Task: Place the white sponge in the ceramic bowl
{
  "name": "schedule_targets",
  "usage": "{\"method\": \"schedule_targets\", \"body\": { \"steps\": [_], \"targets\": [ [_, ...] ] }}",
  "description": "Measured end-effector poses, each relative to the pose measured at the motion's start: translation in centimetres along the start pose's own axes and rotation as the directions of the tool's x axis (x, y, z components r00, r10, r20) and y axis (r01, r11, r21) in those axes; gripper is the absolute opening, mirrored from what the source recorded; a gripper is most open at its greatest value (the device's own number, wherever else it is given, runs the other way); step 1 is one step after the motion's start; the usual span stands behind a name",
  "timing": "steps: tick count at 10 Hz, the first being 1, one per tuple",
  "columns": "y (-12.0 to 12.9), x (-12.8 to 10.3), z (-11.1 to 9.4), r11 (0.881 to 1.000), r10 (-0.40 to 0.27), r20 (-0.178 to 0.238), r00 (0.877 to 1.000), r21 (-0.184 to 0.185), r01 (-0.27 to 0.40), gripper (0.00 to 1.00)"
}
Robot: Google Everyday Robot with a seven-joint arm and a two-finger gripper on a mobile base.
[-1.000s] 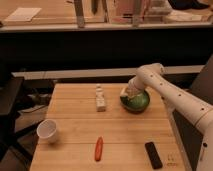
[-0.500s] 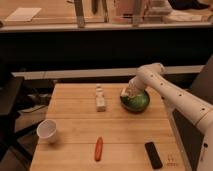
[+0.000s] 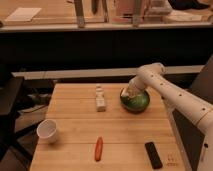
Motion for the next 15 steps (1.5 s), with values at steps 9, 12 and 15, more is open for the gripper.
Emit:
{"method": "schedule_targets", "body": {
  "steps": [9,12,15],
  "targets": [
    [0.28,0.27,-0.21,1.0,0.019,-0.015,1.0,-0.011,-0.019,0.25],
    [0.34,0.35,-0.29,1.0,0.024,-0.02,1.0,-0.013,-0.024,0.32],
    [0.43,0.44,-0.36,0.999,0.03,-0.025,0.999,-0.016,-0.03,0.33]
  ]
}}
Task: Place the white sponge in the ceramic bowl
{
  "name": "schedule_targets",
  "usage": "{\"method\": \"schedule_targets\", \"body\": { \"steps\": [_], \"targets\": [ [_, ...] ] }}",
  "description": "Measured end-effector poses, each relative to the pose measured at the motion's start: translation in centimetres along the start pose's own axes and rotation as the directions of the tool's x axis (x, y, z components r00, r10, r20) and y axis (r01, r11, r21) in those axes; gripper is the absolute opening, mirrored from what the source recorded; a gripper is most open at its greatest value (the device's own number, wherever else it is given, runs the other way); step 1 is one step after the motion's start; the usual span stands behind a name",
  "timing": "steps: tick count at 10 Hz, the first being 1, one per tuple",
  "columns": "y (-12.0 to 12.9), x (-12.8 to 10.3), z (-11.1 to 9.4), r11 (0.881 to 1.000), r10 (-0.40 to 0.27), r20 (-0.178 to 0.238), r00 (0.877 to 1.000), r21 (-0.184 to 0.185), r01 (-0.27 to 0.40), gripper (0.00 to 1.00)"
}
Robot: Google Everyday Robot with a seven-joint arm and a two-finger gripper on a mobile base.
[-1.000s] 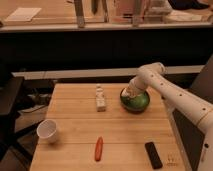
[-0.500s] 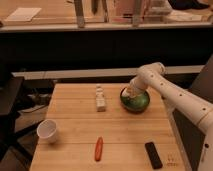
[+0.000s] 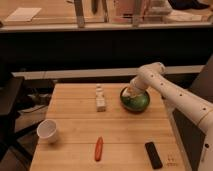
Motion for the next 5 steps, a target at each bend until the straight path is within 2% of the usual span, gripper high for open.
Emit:
{"method": "schedule_targets", "body": {
  "steps": [5],
  "targets": [
    [0.08,0.15,-0.13,1.0,0.009,-0.008,1.0,-0.004,-0.009,0.33]
  ]
}}
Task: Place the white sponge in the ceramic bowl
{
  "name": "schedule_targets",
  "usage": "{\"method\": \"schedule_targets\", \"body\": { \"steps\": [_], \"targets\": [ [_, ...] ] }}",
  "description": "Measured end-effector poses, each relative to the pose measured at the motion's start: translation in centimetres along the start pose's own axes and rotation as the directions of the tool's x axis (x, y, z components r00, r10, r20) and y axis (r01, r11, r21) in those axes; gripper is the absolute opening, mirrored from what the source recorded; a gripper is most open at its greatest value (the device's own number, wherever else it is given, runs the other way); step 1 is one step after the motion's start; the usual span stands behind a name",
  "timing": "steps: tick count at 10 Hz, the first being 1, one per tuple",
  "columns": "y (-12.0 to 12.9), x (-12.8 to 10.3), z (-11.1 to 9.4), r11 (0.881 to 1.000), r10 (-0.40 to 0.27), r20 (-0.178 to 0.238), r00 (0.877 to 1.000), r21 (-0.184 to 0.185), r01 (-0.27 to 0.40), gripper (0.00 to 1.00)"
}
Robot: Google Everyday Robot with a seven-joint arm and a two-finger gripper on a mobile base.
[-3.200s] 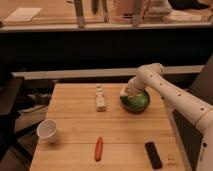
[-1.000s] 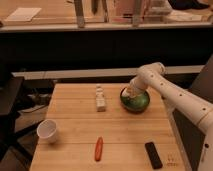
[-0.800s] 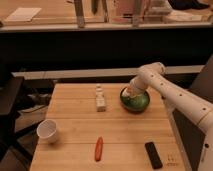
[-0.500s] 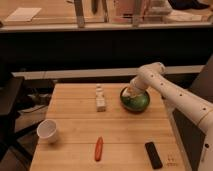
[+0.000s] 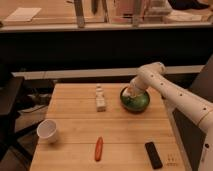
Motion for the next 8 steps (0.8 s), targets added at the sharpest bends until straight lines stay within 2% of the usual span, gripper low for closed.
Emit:
{"method": "schedule_targets", "body": {
  "steps": [4,8],
  "targets": [
    [0.06,0.09,-0.09,1.0,0.005,-0.005,1.0,-0.003,-0.005,0.33],
    [0.15,0.2,-0.15,1.0,0.011,-0.009,1.0,-0.007,-0.011,0.44]
  ]
}}
